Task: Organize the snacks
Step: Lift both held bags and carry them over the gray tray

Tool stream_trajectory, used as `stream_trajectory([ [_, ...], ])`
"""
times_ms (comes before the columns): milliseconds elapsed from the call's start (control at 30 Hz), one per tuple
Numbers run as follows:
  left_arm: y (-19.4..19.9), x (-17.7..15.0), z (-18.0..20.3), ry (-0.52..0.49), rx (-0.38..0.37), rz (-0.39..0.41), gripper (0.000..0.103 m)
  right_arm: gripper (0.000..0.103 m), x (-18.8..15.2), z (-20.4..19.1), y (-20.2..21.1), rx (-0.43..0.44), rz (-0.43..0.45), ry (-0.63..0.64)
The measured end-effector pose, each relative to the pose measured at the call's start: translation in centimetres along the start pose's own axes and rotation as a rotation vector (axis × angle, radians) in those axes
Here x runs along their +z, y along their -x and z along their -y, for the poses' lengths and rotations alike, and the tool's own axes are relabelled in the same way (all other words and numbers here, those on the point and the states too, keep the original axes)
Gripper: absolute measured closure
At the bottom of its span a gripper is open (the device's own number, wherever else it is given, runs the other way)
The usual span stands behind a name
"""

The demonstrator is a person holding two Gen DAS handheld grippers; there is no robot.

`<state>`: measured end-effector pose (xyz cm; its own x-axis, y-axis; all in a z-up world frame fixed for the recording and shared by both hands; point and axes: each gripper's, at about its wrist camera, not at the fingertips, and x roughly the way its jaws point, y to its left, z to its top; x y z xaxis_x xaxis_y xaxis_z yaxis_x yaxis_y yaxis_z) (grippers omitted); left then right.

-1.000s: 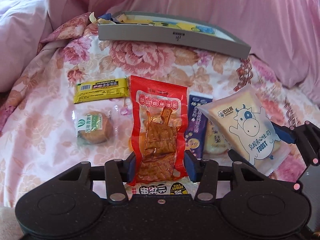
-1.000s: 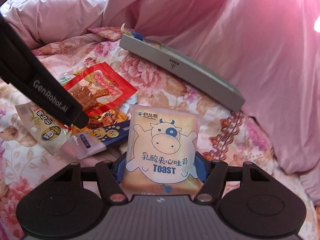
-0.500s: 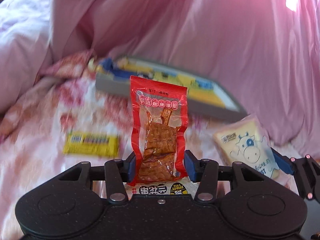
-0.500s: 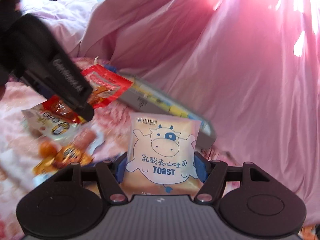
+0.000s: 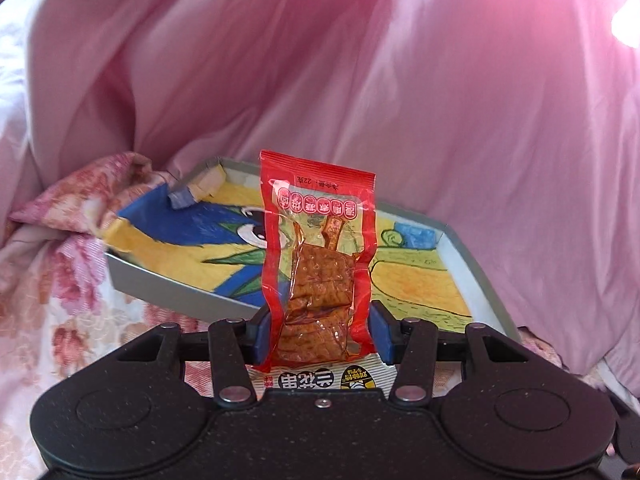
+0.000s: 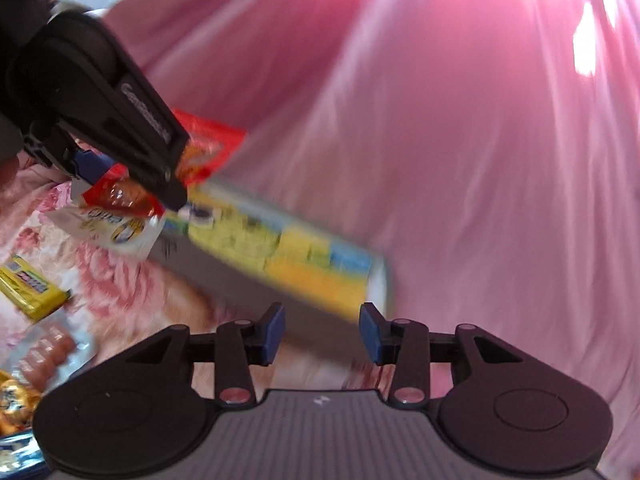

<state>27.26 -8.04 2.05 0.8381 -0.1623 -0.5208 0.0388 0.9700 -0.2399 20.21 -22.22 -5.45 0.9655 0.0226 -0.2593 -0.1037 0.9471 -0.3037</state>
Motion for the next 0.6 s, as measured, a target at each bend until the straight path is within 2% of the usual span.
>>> stream_trajectory([
  [33,-0.5,0.1,0.1,0.004,0.000,-0.007,0.052,0.037,-0.4,0.5,0.0,0.006,-0.032,-0.049],
  [67,-0.8,0.1,0.3,0.004,0.009,-0.007,0.051,0.033,-0.7,1.1,0.1,0.016,-0.059,-0.093],
  [100,-1.1,0.2,0.5,-0.002,0.015,-0.005,0.051,0.024,-1.3,1.4,0.3,0.029,-0.082,-0.126],
  [133,-1.4,0.3,0.7,-0.012,0.016,-0.007,0.051,0.020,-1.7,1.6,0.6,0.034,-0.108,-0.156],
  [233,-1.8,0.5,0.9,-0.011,0.012,-0.007,0.051,0.020,-2.7,1.8,0.3,0.065,-0.185,-0.231],
  [367,-1.7,0.5,0.6,-0.004,0.015,0.000,0.051,0.018,-3.0,1.1,-0.4,0.083,-0.228,-0.239],
  [600,-0.3,-0.7,-0.2,-0.007,0.016,0.010,0.051,0.007,-4.1,-0.2,-0.5,0.109,-0.318,-0.271],
])
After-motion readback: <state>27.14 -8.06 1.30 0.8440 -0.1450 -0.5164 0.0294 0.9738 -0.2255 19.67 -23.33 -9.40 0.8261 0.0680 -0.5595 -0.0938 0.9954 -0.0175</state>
